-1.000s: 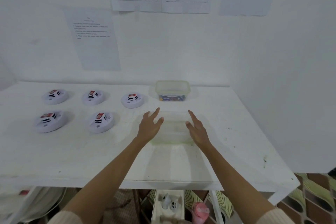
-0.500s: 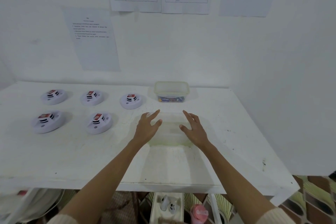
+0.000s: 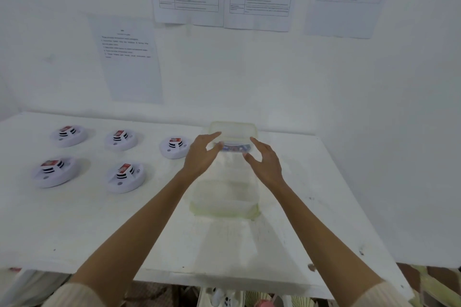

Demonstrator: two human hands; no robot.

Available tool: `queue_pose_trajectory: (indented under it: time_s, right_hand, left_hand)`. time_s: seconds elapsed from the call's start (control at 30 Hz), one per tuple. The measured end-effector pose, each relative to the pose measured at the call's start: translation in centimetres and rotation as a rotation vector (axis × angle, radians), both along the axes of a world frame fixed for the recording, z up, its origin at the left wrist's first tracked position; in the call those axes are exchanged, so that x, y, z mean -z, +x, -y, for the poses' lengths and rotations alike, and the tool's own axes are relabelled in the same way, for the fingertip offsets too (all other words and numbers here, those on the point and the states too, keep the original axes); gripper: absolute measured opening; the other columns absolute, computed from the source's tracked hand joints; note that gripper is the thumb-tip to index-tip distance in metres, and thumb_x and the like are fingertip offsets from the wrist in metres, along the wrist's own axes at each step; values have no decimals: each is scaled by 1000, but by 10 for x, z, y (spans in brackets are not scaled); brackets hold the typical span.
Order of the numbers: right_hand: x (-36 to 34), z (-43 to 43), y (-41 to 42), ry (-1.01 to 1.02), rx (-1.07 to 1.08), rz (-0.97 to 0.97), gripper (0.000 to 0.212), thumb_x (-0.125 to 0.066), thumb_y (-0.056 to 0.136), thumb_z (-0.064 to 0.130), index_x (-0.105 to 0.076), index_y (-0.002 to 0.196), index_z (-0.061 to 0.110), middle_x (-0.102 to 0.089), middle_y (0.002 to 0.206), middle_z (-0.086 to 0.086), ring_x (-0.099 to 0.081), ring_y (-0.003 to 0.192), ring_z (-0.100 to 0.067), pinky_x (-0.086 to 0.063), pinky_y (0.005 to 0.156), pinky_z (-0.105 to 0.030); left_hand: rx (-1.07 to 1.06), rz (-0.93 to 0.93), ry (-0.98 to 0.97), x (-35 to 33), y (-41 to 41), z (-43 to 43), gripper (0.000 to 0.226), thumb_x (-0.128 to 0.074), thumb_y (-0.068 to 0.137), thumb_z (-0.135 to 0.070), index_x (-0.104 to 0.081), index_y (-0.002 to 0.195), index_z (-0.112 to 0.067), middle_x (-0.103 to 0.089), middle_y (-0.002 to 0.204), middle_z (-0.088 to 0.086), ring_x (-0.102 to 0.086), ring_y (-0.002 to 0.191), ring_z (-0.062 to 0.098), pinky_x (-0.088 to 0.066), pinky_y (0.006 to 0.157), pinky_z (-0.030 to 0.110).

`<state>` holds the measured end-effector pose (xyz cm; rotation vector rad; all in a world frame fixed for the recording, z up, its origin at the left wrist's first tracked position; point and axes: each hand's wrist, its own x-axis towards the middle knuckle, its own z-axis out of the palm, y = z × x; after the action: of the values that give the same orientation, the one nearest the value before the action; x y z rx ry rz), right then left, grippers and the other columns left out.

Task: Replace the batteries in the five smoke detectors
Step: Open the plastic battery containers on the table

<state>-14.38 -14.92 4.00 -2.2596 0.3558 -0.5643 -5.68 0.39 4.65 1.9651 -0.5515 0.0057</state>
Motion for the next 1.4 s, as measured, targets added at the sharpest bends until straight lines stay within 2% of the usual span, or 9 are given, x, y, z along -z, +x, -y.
queue_pose_trajectory:
  time_s: [0.1, 0.2, 0.33, 0.47, 0.7, 0.87, 1.1, 1.27, 1.4]
  right_hand:
    - [-7, 7, 22, 20, -5, -19, 51, -53, 92, 32, -38, 140, 24, -41, 142, -6, -36, 131, -20, -30, 101, -26]
    - [-10, 18, 49, 8, -6, -43, 51, -52, 92, 32, -38, 140, 23, -39, 144, -5, -34, 133, -20, -28, 105, -28]
    - [-8, 33, 89, 26, 34, -53, 50, -52, 92, 29, -39, 140, 21, -40, 144, -5, -35, 133, -20, -28, 105, -29]
    - [0, 46, 130, -2, 85, -79, 48, -52, 92, 28, -41, 139, 22, -42, 142, -6, -36, 131, -20, -30, 105, -30]
    - [14, 62, 174, -34, 141, -257, 48, -48, 94, 36, -37, 140, 31, -22, 152, -13, -17, 141, -26, -19, 111, -36]
    - [20, 64, 178, -48, 150, -355, 45, -41, 95, 44, -37, 139, 36, -14, 154, -8, -25, 138, -28, -25, 109, -38]
    - [17, 59, 162, -33, 106, -390, 46, -39, 96, 44, -33, 141, 35, -10, 155, -7, -20, 139, -29, -23, 110, -41]
    - [19, 52, 145, 12, 80, -397, 47, -43, 95, 43, -35, 141, 33, -13, 153, -10, -22, 137, -30, -21, 110, -37]
    - [17, 43, 129, 95, 72, -353, 47, -49, 93, 40, -40, 138, 31, -21, 146, -11, -28, 133, -29, -20, 110, -32]
  left_hand:
    - [13, -22, -34, -12, 16, 8, 37, -54, 94, -26, -52, 130, -22, -48, 135, 6, -43, 126, 23, -34, 108, 37]
    - [14, -23, -9, -18, 42, 17, 37, -52, 95, -21, -51, 131, -19, -49, 134, 9, -44, 126, 24, -34, 106, 33]
    - [23, -45, 59, -15, 85, 33, 38, -50, 95, -20, -49, 133, -20, -46, 138, 9, -40, 129, 25, -31, 110, 36]
    - [58, -44, 145, 0, 128, 53, 39, -48, 96, -22, -47, 135, -20, -43, 142, 7, -32, 133, 19, -22, 107, 27]
    - [111, -211, 195, 26, 166, 77, 47, -45, 97, -31, -36, 142, -25, -26, 149, 16, -25, 138, 26, -20, 111, 33]
    - [116, -234, 227, 38, 170, 76, 47, -41, 98, -32, -31, 144, -27, -25, 148, 19, -26, 137, 30, -21, 110, 34]
    - [113, -305, 204, 31, 155, 69, 48, -43, 98, -33, -31, 144, -28, -25, 149, 18, -25, 138, 31, -20, 113, 35]
    - [120, -310, 205, 27, 140, 57, 48, -48, 97, -27, -37, 142, -23, -32, 150, 8, -31, 137, 25, -24, 110, 30]
    - [112, -315, 205, 25, 130, 49, 46, -54, 93, -26, -44, 138, -24, -37, 146, 7, -38, 131, 26, -29, 111, 40]
